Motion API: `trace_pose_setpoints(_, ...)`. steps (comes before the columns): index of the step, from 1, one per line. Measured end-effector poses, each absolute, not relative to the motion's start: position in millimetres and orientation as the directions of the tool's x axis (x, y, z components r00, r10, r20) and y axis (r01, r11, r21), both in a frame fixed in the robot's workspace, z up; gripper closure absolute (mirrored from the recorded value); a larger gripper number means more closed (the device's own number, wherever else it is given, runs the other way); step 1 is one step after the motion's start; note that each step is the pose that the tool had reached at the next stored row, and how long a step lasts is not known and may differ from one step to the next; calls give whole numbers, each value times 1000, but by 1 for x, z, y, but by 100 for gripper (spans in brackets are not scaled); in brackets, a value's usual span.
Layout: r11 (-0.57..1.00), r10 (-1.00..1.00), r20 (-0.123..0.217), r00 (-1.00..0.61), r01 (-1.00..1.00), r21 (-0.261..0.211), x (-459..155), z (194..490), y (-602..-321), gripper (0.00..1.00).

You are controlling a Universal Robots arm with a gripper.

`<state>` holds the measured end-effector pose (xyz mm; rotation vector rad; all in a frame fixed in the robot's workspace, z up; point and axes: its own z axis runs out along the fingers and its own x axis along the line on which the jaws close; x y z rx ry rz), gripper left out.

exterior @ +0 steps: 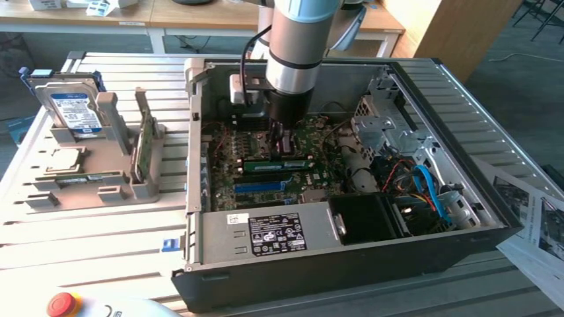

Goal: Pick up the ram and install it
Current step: 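Press down the ram until it locks into place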

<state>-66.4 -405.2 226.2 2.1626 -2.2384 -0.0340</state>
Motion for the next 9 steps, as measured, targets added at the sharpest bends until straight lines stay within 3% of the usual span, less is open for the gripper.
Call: trace_pose_setpoints(9,35,-999,6,-34,-999,36,-67,225,-405,90)
